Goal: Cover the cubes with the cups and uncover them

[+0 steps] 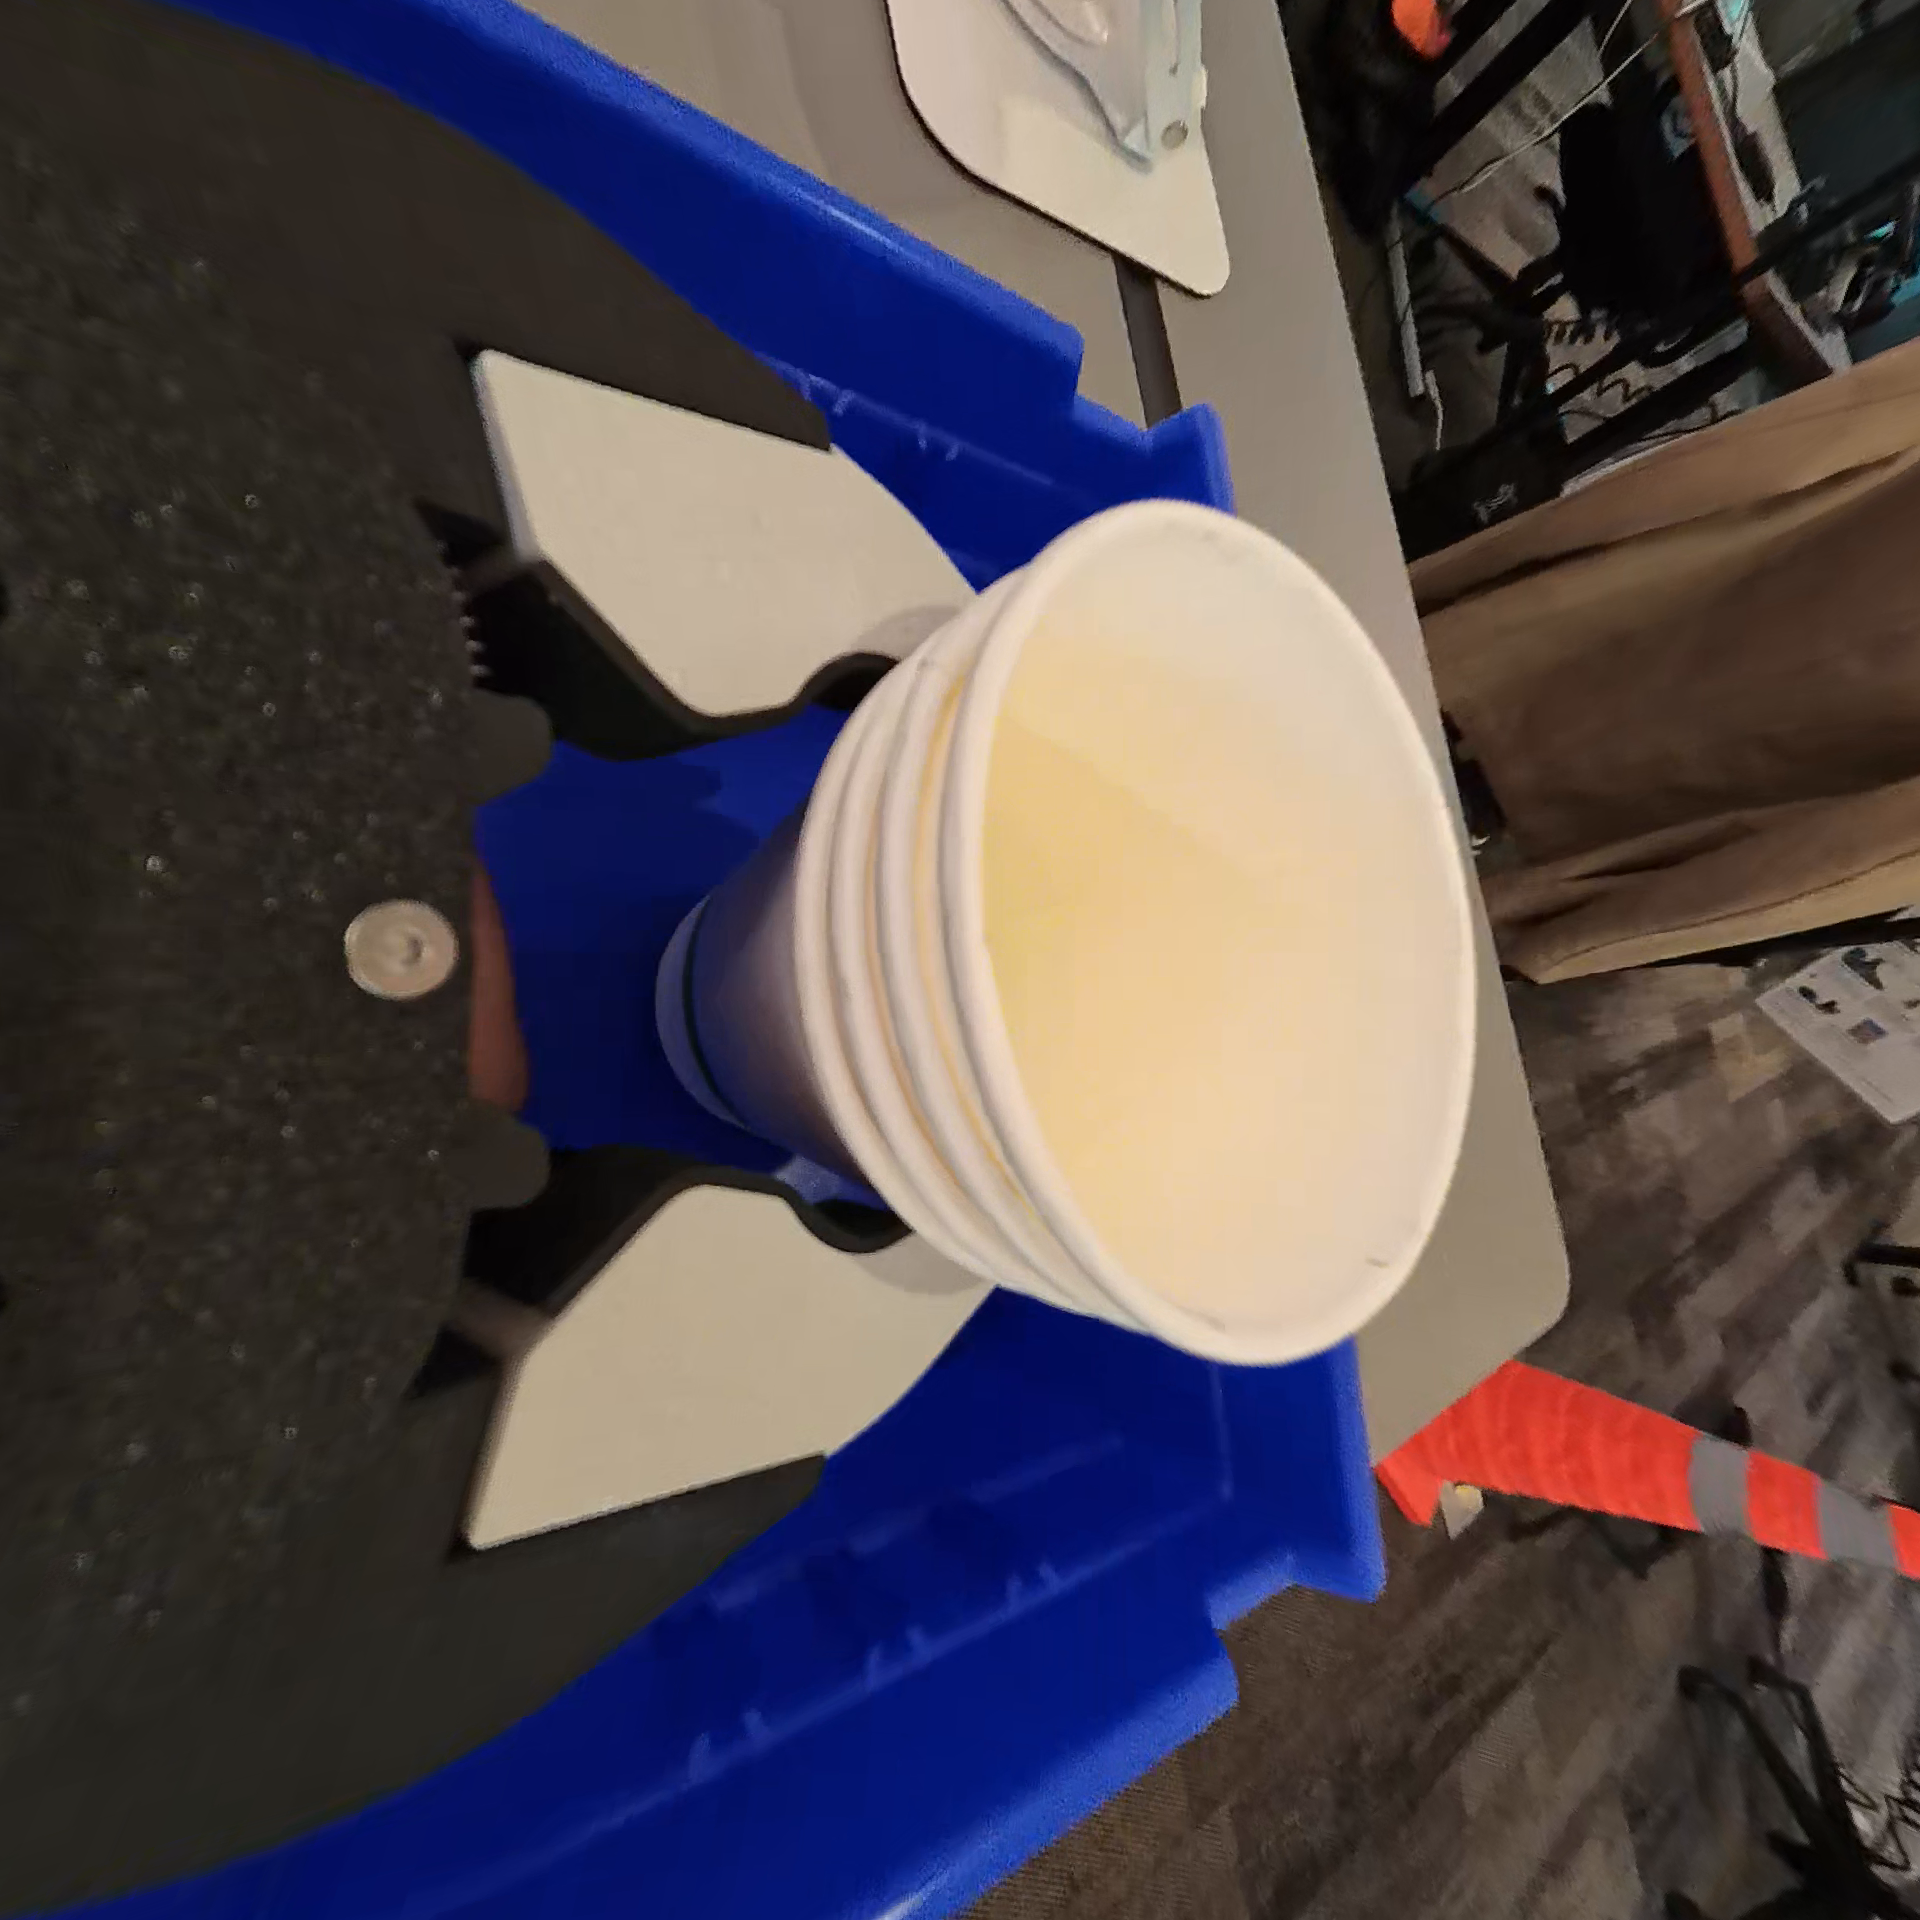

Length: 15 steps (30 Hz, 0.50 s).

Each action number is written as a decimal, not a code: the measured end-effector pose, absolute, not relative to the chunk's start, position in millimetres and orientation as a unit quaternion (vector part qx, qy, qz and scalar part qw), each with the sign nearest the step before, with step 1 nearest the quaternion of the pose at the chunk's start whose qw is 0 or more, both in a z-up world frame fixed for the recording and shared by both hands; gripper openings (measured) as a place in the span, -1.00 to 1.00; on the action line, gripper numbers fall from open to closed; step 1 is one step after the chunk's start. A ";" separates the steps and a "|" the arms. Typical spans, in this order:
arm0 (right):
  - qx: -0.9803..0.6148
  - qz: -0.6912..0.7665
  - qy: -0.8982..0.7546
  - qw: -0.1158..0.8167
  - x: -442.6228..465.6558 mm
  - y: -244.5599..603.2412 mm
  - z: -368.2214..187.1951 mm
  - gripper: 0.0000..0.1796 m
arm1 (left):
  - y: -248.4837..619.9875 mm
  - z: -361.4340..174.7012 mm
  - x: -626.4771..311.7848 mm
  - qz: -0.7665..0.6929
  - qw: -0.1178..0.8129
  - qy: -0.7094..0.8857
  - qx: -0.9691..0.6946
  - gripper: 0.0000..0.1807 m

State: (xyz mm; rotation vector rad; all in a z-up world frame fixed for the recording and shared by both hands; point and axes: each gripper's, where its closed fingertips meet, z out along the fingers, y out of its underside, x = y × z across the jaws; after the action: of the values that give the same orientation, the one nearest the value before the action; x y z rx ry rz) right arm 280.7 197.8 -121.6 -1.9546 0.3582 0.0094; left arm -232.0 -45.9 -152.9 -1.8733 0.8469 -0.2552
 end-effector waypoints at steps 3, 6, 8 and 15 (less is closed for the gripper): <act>-0.826 -0.003 0.138 0.546 278.2 197.5 -123.0 0.07 | -45.7 -153.7 -230.5 -0.107 0.508 0.353 -0.778 -0.24; -0.827 -0.006 0.130 0.547 276.0 189.3 -120.6 0.11 | -47.7 -154.6 -229.3 -0.110 0.505 0.355 -0.779 -0.24; -0.823 0.005 0.128 0.553 271.6 175.2 -112.3 0.15 | -49.5 -154.0 -229.3 -0.110 0.506 0.358 -0.777 -0.24; -0.761 0.070 0.018 0.644 189.1 28.2 -31.8 0.02 | -48.9 -149.1 -231.5 -0.115 0.511 0.352 -0.775 -0.24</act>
State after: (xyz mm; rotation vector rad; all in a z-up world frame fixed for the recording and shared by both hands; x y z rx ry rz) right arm 189.1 28.2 -31.8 -1.7340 0.0409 0.1585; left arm -231.5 -48.9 -149.1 -1.8659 0.8481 -0.2767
